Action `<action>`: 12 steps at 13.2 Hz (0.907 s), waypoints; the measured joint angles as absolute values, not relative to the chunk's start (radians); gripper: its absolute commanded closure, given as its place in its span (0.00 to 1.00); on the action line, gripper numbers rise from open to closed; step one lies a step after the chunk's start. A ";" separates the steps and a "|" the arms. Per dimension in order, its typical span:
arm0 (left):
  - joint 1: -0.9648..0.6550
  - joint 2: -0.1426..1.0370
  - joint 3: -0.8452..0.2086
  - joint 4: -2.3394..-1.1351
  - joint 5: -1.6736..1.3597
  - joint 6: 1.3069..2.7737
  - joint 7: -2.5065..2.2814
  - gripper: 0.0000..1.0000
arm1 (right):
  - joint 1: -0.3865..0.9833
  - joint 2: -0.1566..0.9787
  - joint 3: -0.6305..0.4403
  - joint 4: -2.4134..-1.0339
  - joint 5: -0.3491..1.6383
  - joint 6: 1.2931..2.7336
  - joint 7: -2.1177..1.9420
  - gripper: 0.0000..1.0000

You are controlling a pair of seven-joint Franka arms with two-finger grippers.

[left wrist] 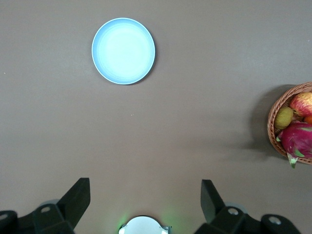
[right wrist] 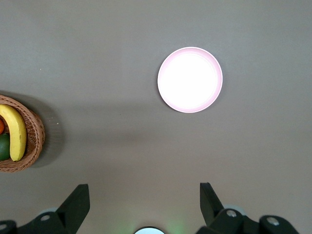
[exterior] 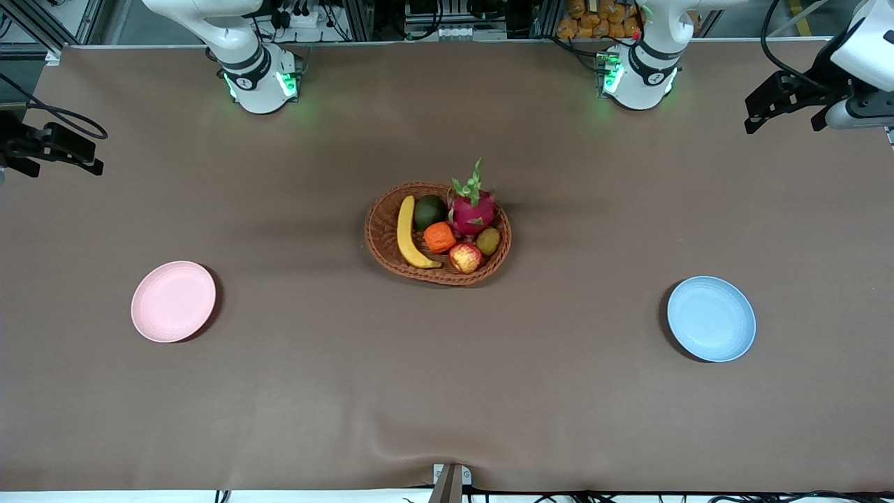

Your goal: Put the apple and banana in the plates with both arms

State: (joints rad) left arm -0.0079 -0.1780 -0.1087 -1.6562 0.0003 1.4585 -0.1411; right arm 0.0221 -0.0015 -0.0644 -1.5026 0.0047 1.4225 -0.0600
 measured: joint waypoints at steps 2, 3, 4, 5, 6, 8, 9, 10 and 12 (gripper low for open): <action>-0.005 -0.178 -0.109 -1.655 0.000 1.458 -0.141 0.00 | 0.022 -0.001 -0.065 -1.503 0.005 1.422 -0.060 0.00; 0.000 -0.177 -0.109 -1.654 0.000 1.458 -0.141 0.00 | 0.021 -0.001 -0.066 -1.503 0.005 1.422 -0.060 0.00; 0.003 -0.177 -0.109 -1.652 0.000 1.458 -0.141 0.00 | 0.021 -0.001 -0.066 -1.503 0.005 1.422 -0.060 0.00; 0.005 -0.176 -0.109 -1.648 0.000 1.458 -0.141 0.00 | 0.021 -0.001 -0.066 -1.503 0.005 1.422 -0.060 0.00; 0.006 -0.175 -0.109 -1.647 0.000 1.458 -0.141 0.00 | 0.022 -0.001 -0.066 -1.504 0.005 1.422 -0.060 0.00; 0.006 -0.174 -0.109 -1.647 0.000 1.454 -0.141 0.00 | 0.022 0.001 -0.065 -1.505 0.005 1.422 -0.061 0.00; 0.005 -0.174 -0.110 -1.647 0.000 1.448 -0.141 0.00 | 0.023 0.003 -0.065 -1.505 0.005 1.422 -0.061 0.00; 0.005 -0.174 -0.111 -1.647 0.000 1.443 -0.141 0.00 | 0.023 0.005 -0.065 -1.505 0.005 1.422 -0.061 0.00; 0.005 -0.173 -0.111 -1.647 0.000 1.439 -0.141 0.00 | 0.026 0.007 -0.064 -1.507 0.005 1.422 -0.062 0.00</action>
State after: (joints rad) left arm 0.0053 -0.1734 -0.1112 -1.6466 0.0003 1.4390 -0.1415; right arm 0.0259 0.0075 -0.0645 -1.5068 0.0047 1.4222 -0.0620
